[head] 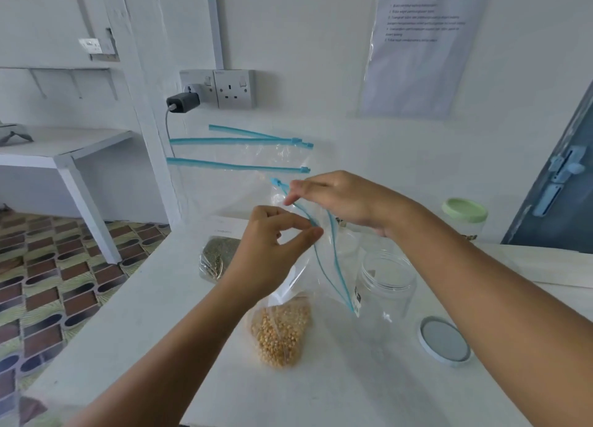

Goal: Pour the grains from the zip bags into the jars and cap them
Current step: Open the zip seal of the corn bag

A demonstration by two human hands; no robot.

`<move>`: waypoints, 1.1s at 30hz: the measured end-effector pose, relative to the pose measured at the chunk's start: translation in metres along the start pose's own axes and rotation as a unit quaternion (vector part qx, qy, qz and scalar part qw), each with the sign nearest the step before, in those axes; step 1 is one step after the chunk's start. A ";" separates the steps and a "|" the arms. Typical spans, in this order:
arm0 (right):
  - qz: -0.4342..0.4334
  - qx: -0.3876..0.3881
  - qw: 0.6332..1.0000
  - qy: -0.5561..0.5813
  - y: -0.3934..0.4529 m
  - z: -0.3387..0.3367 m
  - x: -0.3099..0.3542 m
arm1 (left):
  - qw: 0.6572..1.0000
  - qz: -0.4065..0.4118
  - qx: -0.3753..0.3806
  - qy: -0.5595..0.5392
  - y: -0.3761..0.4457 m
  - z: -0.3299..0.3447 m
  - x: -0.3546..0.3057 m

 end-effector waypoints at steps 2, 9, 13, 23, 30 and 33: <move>-0.015 -0.004 1.000 -0.022 -0.002 0.005 -0.003 | 0.999 0.000 0.034 -0.010 -0.003 0.004 0.006; -0.014 -0.013 0.984 -0.177 0.001 0.008 -0.021 | 0.999 0.001 0.005 -0.034 -0.021 -0.013 0.041; 0.008 -0.029 0.970 -0.243 -0.002 0.009 -0.029 | 0.980 -0.166 -0.072 -0.089 -0.016 -0.030 0.111; -0.003 -0.133 0.975 -0.178 0.004 0.019 -0.040 | 0.856 -0.436 0.102 -0.257 -0.007 0.000 0.176; -0.025 -0.187 0.968 -0.165 0.004 0.022 -0.044 | 0.856 -0.409 0.026 -0.315 -0.009 0.013 0.175; -0.031 -0.223 0.964 -0.138 0.003 0.011 -0.045 | 0.876 -0.362 0.012 -0.318 -0.014 -0.005 0.171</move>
Point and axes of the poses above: each hand's wrist, its own y-axis towards the middle knuckle, its own z-axis out of the palm, x = y × z, the point moved 3 cm from there along y, towards the middle knuckle
